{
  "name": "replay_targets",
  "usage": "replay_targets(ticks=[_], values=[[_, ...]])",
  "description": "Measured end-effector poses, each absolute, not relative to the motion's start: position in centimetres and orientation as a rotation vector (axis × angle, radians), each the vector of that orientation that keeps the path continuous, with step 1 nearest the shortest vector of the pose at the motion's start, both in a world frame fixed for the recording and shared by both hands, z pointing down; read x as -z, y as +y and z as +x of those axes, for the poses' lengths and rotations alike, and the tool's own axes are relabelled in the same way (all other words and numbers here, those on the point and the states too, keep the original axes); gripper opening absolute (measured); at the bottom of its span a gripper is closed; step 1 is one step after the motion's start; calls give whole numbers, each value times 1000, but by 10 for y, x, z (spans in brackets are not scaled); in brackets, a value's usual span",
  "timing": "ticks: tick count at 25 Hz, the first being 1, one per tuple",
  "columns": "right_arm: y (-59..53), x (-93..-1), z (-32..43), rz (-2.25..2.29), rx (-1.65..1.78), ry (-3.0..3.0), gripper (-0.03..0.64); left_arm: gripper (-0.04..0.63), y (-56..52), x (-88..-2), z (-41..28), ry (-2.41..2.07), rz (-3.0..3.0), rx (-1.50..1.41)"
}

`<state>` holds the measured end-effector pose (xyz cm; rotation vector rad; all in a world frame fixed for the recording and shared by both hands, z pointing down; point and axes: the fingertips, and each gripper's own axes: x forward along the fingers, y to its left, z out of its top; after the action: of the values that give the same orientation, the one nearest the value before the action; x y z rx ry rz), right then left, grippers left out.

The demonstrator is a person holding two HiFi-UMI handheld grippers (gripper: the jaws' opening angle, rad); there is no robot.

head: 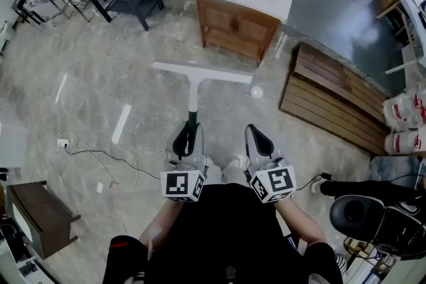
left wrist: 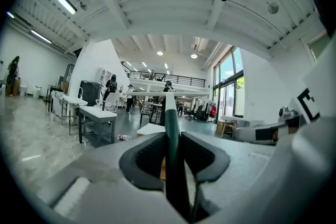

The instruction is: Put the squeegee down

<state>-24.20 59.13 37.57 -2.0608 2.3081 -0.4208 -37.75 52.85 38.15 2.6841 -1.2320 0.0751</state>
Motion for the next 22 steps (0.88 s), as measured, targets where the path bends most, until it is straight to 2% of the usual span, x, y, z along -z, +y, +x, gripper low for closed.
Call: replay_targets(ticks=[13,22], values=[[564,-367,-302,-2060,344,2323,2,104,501,-376,-436,-1251,2696,-16],[537,-366,-305,-2071,313,2330,2,104,483,-377,-445,-1273,2692,-10]])
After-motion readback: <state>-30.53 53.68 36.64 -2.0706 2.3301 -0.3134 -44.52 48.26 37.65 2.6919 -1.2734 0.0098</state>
